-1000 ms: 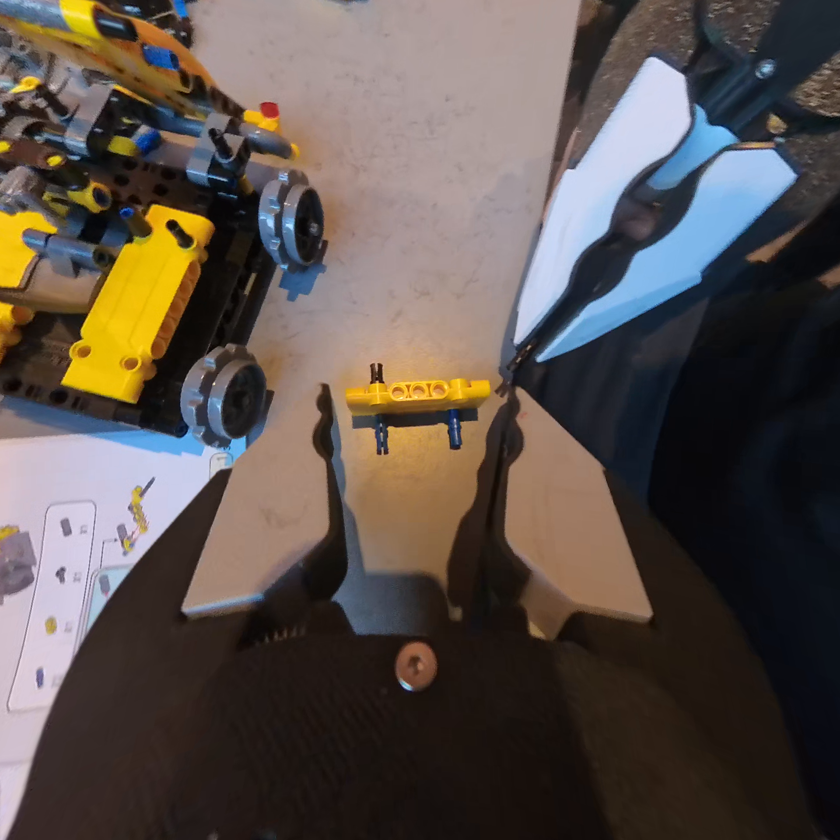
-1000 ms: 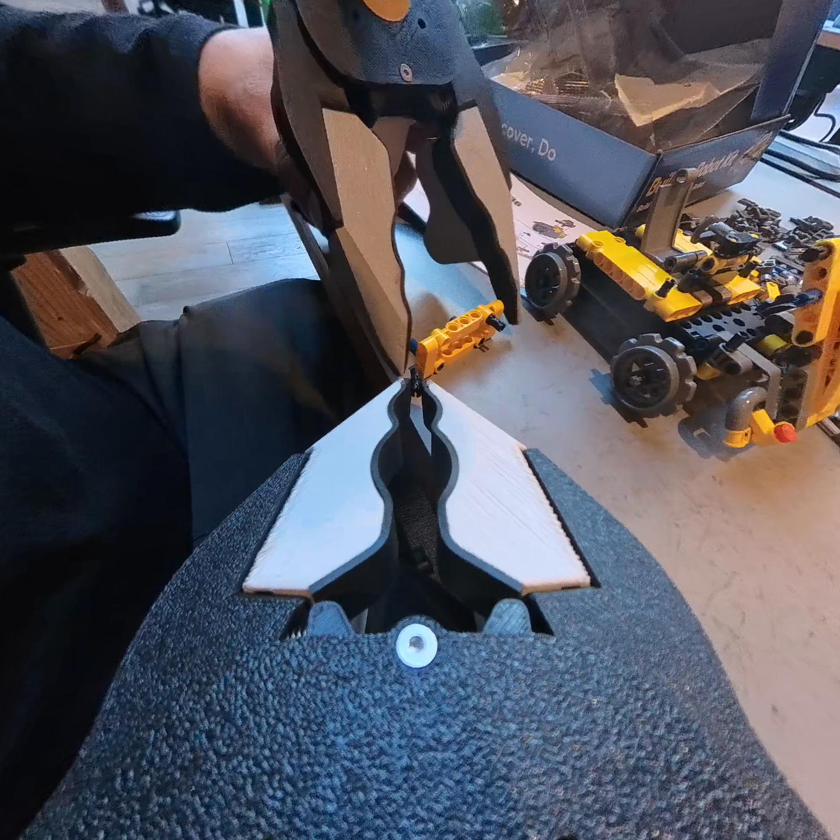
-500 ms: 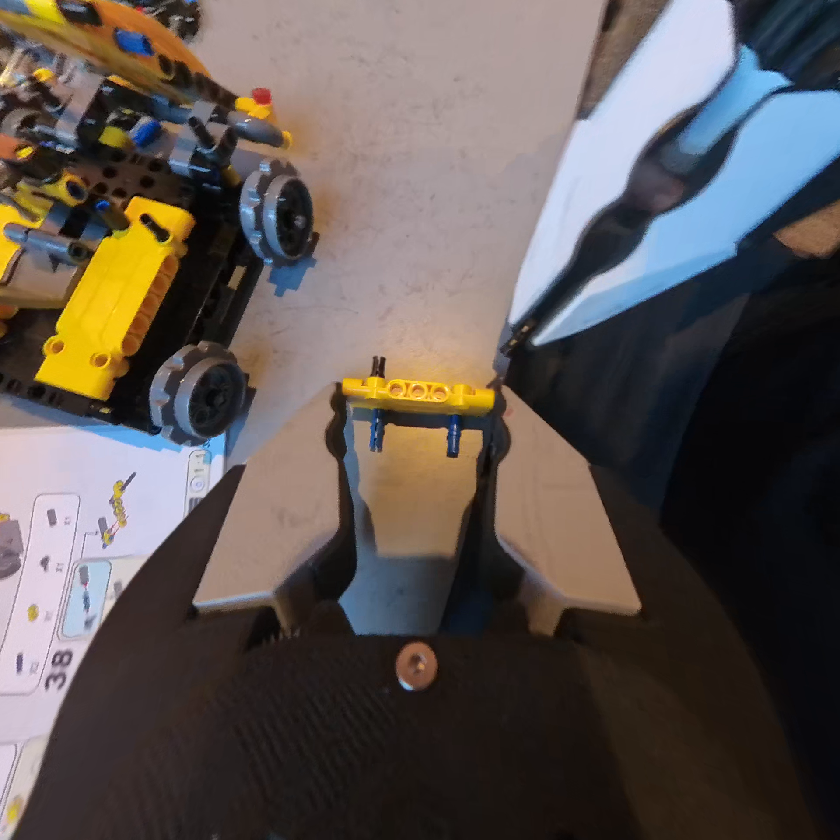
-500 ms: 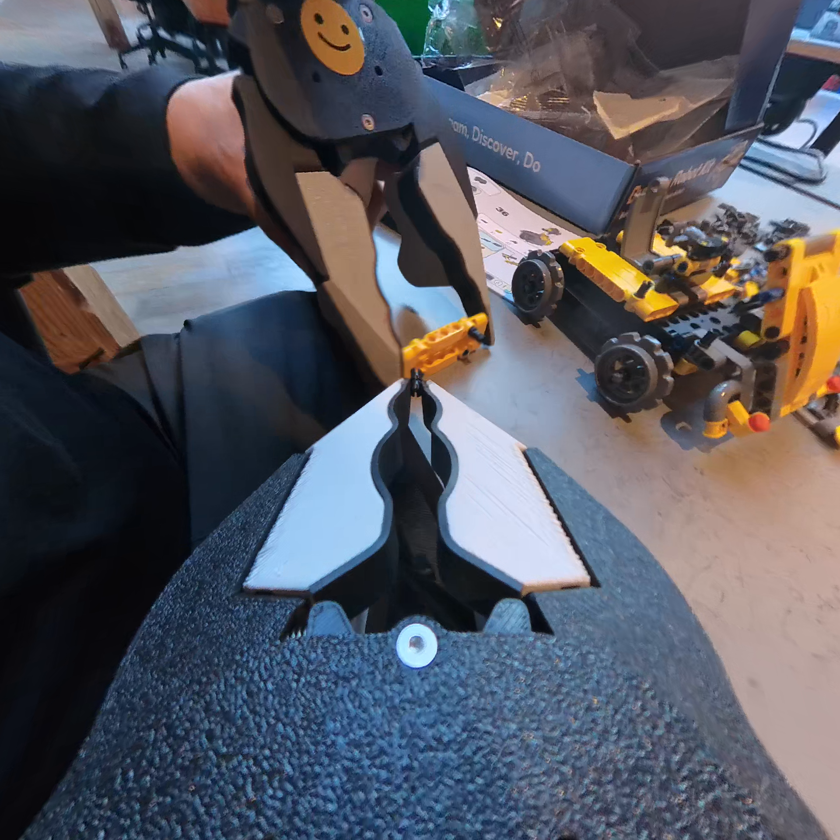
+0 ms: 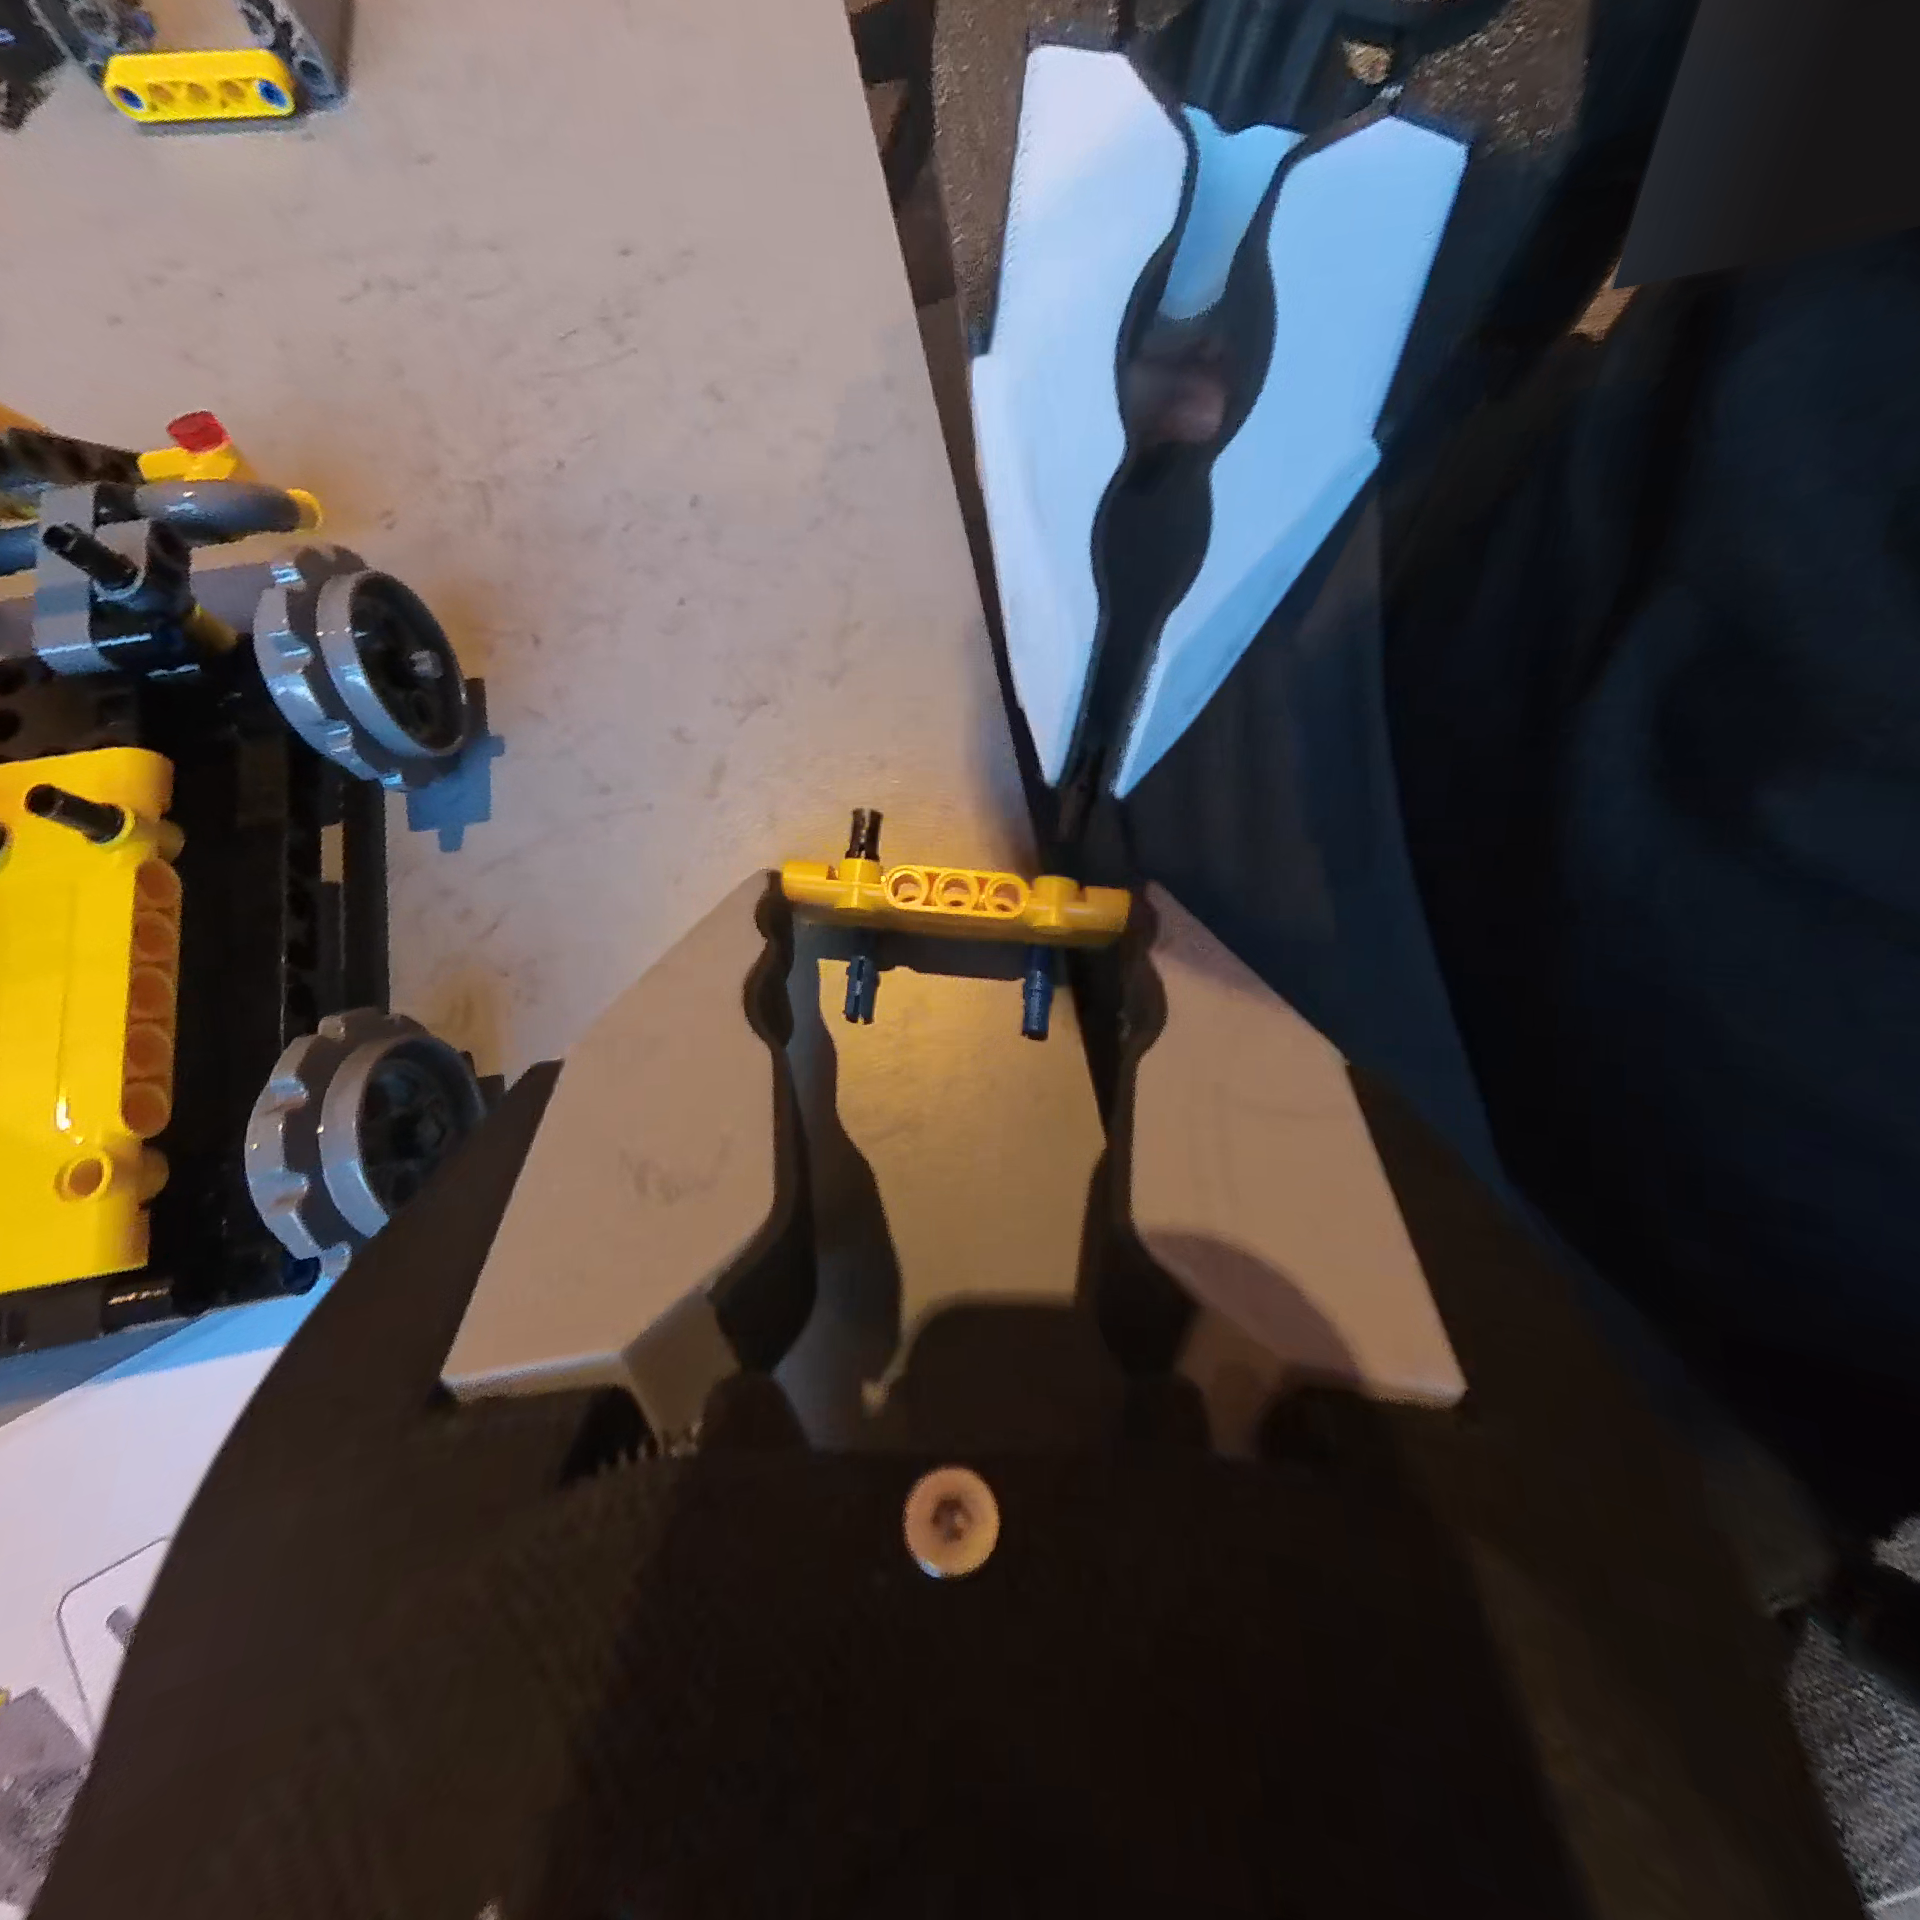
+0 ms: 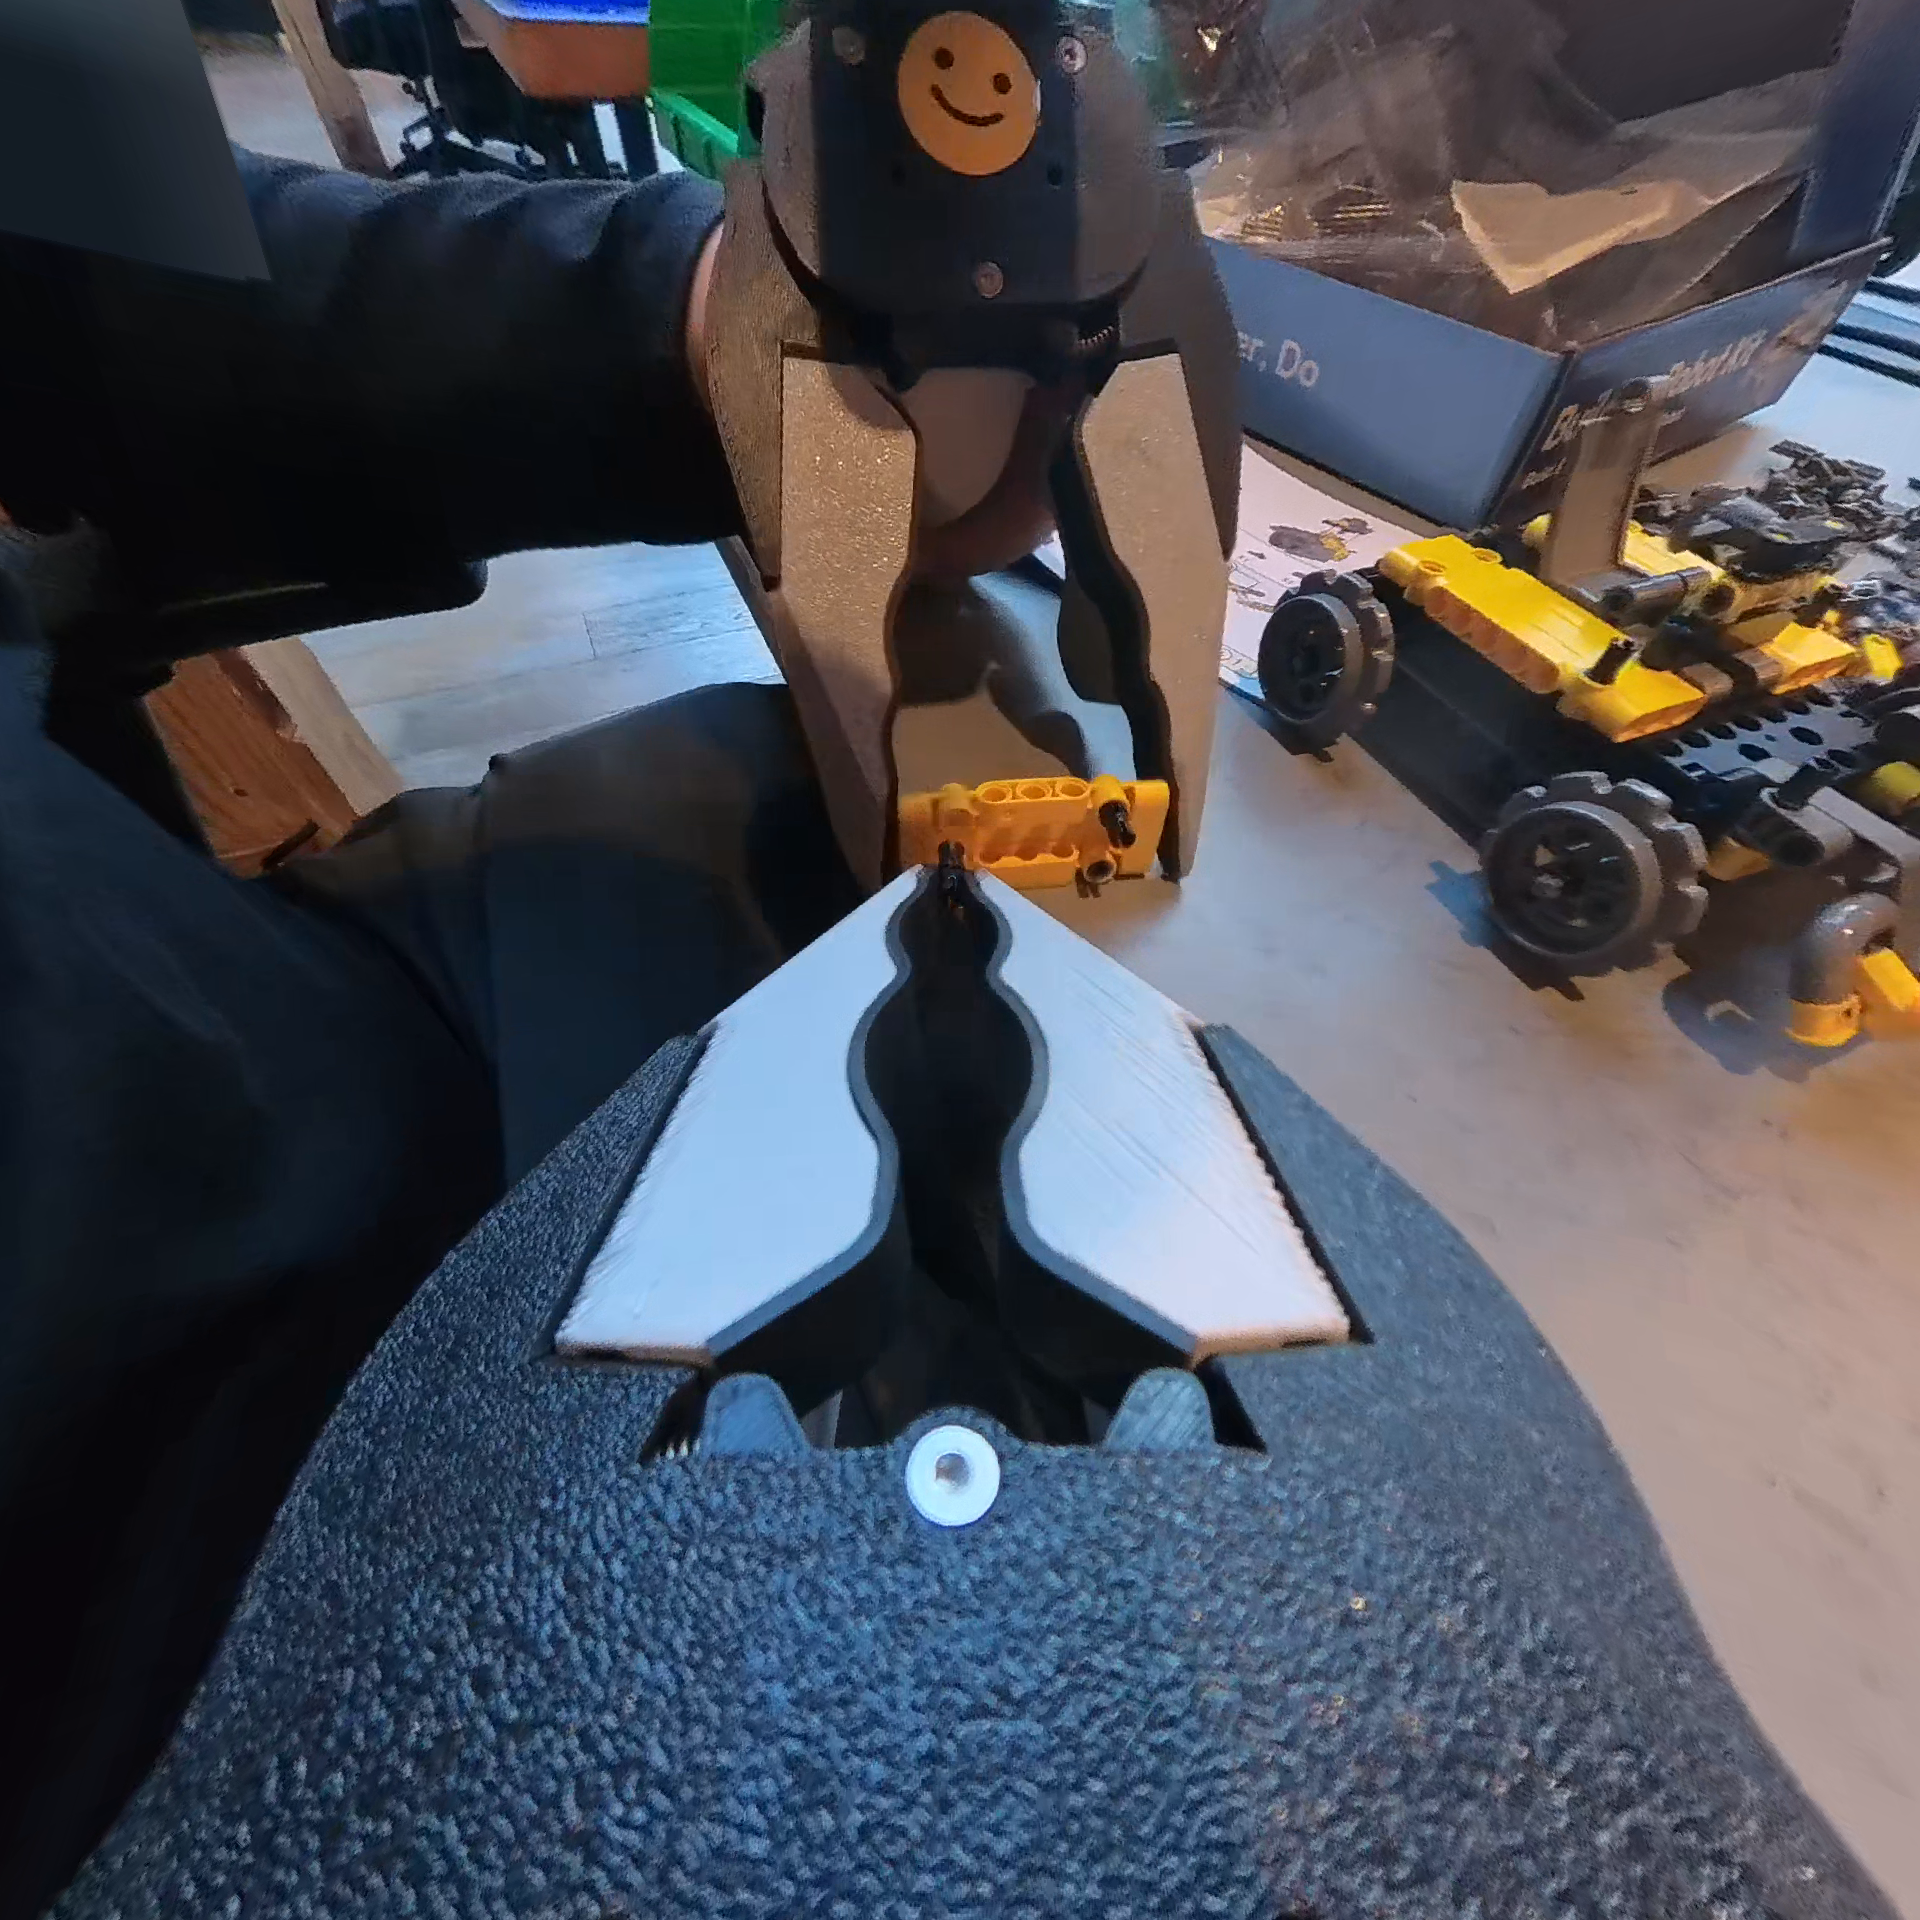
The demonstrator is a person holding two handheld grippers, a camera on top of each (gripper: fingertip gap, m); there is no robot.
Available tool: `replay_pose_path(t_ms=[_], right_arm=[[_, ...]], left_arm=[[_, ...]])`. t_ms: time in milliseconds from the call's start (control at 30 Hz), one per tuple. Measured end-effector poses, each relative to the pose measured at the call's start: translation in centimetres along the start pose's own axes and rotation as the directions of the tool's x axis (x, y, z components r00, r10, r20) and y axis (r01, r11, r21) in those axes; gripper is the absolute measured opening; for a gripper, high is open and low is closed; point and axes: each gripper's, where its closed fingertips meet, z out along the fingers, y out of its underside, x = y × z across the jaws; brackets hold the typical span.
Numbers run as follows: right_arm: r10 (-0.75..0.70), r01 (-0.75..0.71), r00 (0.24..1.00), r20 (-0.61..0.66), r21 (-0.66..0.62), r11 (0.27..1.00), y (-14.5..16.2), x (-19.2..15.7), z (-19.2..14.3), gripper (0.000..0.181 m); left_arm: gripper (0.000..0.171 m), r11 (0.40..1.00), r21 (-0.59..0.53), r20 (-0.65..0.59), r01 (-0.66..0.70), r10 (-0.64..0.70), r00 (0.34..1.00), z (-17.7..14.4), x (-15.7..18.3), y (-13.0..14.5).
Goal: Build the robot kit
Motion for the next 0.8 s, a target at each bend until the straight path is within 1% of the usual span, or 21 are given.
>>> replay_pose_path(t_ms=[267, 433, 800], right_arm=[[-0.050, 0.050, 0.998, -0.025, 0.032, 0.998, -0.58, -0.38, 0.61, 0.005], [-0.032, 0.032, 0.999, -0.018, 0.021, 0.999, -0.12, -0.18, 0.84, 0.005], [-0.043, 0.044, 0.999, -0.015, 0.053, 0.998, -0.26, -0.29, 0.91, 0.005]], left_arm=[[0.063, 1.000, 0.001, -0.007, -0.016, 0.016, 1.000, -0.07, 0.22, 0.10], [0.063, 1.000, 0.001, -0.007, -0.020, 0.020, 1.000, -0.18, 0.31, 0.20], [0.063, 1.000, 0.001, -0.016, -0.019, 0.019, 1.000, -0.21, 0.39, 0.26]])
